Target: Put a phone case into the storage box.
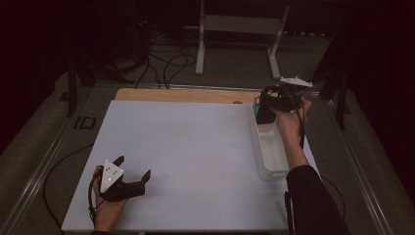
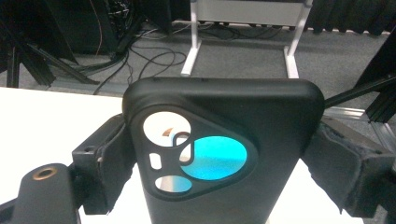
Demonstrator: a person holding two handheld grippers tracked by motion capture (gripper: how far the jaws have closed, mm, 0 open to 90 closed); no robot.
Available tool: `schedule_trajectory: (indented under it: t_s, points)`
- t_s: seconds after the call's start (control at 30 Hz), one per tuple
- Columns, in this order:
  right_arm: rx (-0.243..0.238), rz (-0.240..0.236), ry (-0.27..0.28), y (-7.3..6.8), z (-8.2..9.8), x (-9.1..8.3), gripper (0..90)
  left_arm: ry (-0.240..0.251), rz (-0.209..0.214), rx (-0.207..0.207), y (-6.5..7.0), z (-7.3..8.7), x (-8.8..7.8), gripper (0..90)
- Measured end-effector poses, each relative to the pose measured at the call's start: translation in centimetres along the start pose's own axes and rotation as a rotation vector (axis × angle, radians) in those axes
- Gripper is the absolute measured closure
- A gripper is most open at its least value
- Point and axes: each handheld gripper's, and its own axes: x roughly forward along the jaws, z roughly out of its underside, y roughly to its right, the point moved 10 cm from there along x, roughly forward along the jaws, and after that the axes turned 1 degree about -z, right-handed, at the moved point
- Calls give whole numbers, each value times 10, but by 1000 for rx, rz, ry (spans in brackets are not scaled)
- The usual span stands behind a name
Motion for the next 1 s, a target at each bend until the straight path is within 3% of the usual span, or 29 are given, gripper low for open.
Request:
schedule_trajectory:
  t_s: [1.0]
  points:
    - [-27, 13, -61, -4, 28, 21, 141, 0, -8, -3, -2, 0, -1, 1]
